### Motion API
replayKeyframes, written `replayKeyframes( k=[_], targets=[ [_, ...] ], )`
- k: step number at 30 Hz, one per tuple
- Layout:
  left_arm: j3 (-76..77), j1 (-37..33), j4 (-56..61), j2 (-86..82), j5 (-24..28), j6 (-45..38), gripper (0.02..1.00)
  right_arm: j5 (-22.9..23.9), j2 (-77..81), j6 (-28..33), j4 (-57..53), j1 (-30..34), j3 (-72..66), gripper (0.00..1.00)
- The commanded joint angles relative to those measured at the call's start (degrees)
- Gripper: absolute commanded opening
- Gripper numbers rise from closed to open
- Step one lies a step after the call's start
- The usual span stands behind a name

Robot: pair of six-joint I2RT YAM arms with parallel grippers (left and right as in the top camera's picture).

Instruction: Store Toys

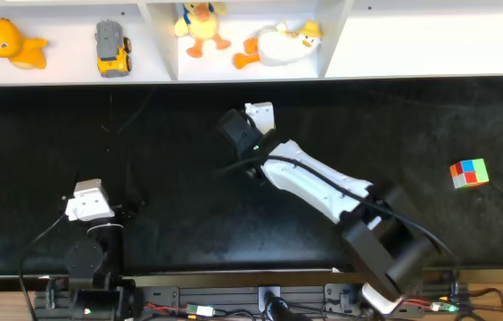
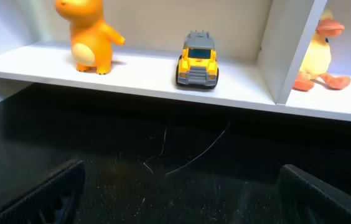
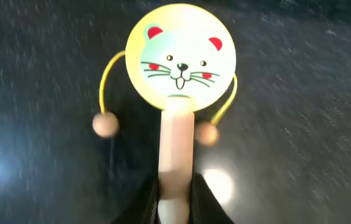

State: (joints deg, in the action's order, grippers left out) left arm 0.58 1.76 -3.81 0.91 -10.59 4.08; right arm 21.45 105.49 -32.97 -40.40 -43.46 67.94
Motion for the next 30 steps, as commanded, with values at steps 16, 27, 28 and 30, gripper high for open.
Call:
replayKeyframes(
  k=[16,27,28,30],
  targets=[
    [-0.1,-0.2,-0.1,-0.7,-0.9,-1.2,0.998,2.4,-30.1,-1.8,-7.5,0.0,-17.4,0.075],
    [-0.1,-0.2,-0.1,-0.7,-0.9,-1.2,0.998,4.8,-42.1,-1.5,-17.3,8.8,-19.7,0.064],
    [-0.1,-0.2,-0.1,-0.7,-0.9,-1.2,0.998,5.1,-42.6,-1.2,-17.7,10.0,-19.7,0.064],
    [-0.1,-0.2,-0.1,-0.7,-0.9,-1.2,0.998,5.6,-43.4,0.2,-18.1,12.5,-19.7,0.049]
  ],
)
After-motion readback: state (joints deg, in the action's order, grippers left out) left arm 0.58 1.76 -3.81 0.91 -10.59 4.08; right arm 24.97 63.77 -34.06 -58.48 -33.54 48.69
